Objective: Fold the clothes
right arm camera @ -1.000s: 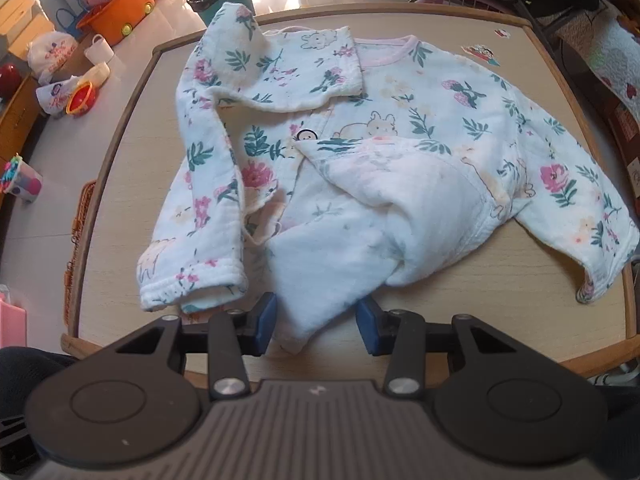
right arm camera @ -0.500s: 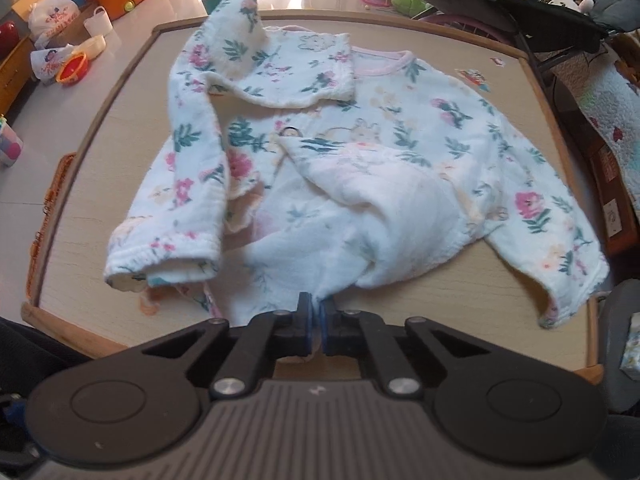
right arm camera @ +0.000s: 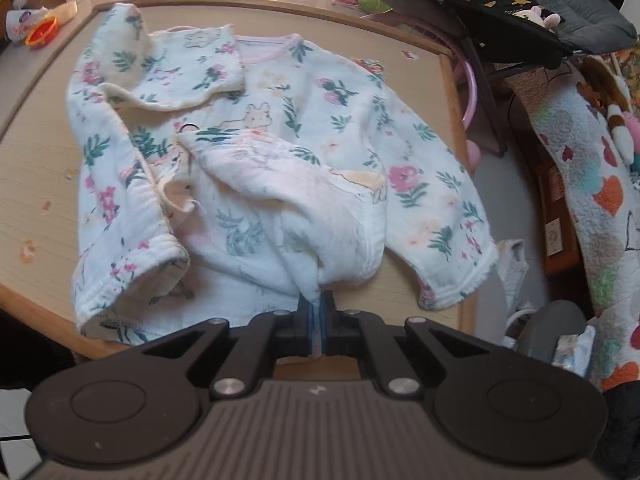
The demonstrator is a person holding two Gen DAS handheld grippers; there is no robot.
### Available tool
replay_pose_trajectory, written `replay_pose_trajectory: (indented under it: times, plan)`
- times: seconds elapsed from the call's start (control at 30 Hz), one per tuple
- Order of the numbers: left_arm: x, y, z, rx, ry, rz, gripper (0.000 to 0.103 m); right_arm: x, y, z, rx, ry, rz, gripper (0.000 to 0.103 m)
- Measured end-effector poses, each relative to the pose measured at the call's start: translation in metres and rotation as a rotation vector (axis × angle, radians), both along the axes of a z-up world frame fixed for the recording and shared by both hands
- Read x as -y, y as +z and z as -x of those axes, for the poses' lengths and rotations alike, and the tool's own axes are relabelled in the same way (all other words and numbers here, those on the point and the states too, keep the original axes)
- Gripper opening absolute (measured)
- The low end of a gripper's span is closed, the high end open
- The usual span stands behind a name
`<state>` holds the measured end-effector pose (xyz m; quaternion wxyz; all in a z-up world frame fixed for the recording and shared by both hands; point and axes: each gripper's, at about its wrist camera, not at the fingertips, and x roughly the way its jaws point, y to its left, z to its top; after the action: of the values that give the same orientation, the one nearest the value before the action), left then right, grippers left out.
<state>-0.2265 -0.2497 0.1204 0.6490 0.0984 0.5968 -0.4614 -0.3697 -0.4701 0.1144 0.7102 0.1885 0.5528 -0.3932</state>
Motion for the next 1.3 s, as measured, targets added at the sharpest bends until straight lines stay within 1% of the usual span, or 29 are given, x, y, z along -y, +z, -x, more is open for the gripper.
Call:
replay_pose_trajectory:
  times: [0.1,0.23,0.33,0.43,0.53,0.6,0.67,0.83,0.93,1.0,1.07,1.2,1.3]
  plan:
    - [0.002,0.0,0.002,0.009,-0.012,-0.01,0.055,0.01,-0.005,0.008,-0.013,-0.011,-0.006,0.004]
    - [0.004,0.001,0.001,0.025,-0.009,-0.021,0.055,0.014,-0.006,0.014,0.015,-0.006,-0.03,0.005]
    - [0.009,0.002,-0.003,0.044,0.003,-0.031,0.055,0.01,0.001,0.017,0.043,0.019,-0.038,0.008]
    - [0.019,0.008,-0.009,0.075,0.011,-0.037,0.055,-0.003,0.012,0.022,0.056,0.044,-0.043,0.008]
    - [0.036,0.017,-0.018,0.106,0.027,-0.033,0.055,-0.015,0.024,0.033,0.092,0.053,-0.033,0.014]
    - [0.051,0.023,-0.026,0.115,0.044,-0.024,0.055,-0.022,0.029,0.042,0.116,0.04,-0.027,0.02]
    - [0.065,0.029,-0.036,0.119,0.07,0.0,0.055,-0.03,0.032,0.053,0.152,0.011,-0.023,0.022]
    - [0.112,0.043,-0.063,0.127,0.156,0.017,0.055,-0.045,0.031,0.075,0.233,-0.057,-0.054,0.023]
    - [0.141,0.048,-0.075,0.15,0.164,0.037,0.055,-0.049,0.027,0.084,0.244,-0.078,-0.068,0.023]
    - [0.158,0.048,-0.082,0.177,0.185,0.028,0.055,-0.05,0.025,0.087,0.254,-0.09,-0.078,0.023]
    - [0.173,0.046,-0.089,0.181,0.206,0.024,0.055,-0.05,0.025,0.088,0.265,-0.094,-0.081,0.023]
    - [0.201,0.036,-0.098,0.193,0.194,-0.003,0.055,-0.046,0.028,0.088,0.28,-0.082,-0.076,0.023]
    - [0.218,0.029,-0.097,0.221,0.144,-0.019,0.055,-0.039,0.031,0.087,0.289,-0.081,-0.071,0.023]
